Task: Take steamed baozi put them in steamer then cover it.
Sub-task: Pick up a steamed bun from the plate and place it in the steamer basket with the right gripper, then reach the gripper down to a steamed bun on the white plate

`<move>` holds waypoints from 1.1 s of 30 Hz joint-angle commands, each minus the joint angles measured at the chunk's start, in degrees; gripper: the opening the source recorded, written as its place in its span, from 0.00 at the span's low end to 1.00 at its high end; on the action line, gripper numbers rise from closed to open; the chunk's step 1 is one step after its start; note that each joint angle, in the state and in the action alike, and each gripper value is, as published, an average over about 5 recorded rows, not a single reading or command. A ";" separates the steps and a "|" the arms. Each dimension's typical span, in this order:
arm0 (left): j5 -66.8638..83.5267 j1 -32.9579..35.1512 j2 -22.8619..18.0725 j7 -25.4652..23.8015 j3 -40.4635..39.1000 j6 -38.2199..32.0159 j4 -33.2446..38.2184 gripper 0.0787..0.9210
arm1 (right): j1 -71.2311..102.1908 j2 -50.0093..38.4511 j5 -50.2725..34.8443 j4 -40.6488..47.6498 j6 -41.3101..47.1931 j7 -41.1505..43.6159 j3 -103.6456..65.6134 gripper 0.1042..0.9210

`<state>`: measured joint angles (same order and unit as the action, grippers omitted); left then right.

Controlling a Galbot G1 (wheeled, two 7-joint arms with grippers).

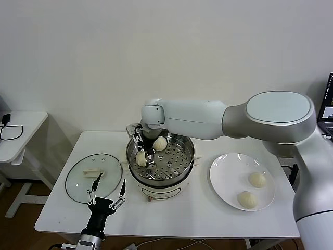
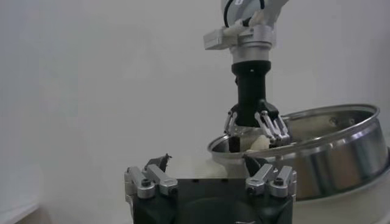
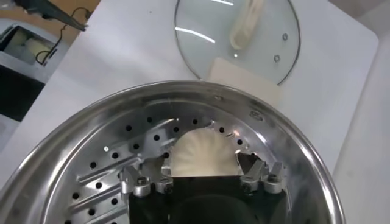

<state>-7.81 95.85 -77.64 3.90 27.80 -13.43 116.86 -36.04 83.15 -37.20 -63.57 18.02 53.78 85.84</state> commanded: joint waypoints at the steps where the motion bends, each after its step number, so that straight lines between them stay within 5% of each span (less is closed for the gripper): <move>1: -0.06 0.02 -0.02 -0.03 -0.03 0.10 0.21 0.88 | -4.24 -11.17 1.80 -8.94 -0.26 2.83 -3.91 0.88; 15: -0.91 0.64 -0.08 -0.08 -0.22 -0.07 0.38 0.88 | -5.12 -44.06 19.29 -15.49 -11.58 25.19 -9.12 0.88; 33: -1.16 0.95 -0.23 -0.04 0.09 -0.09 0.35 0.88 | 18.63 -51.48 31.28 -11.48 -15.70 21.59 -13.58 0.88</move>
<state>-8.93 96.78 -77.91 3.86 27.89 -13.50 117.20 -26.01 36.76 -10.73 -75.20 4.02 74.65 74.96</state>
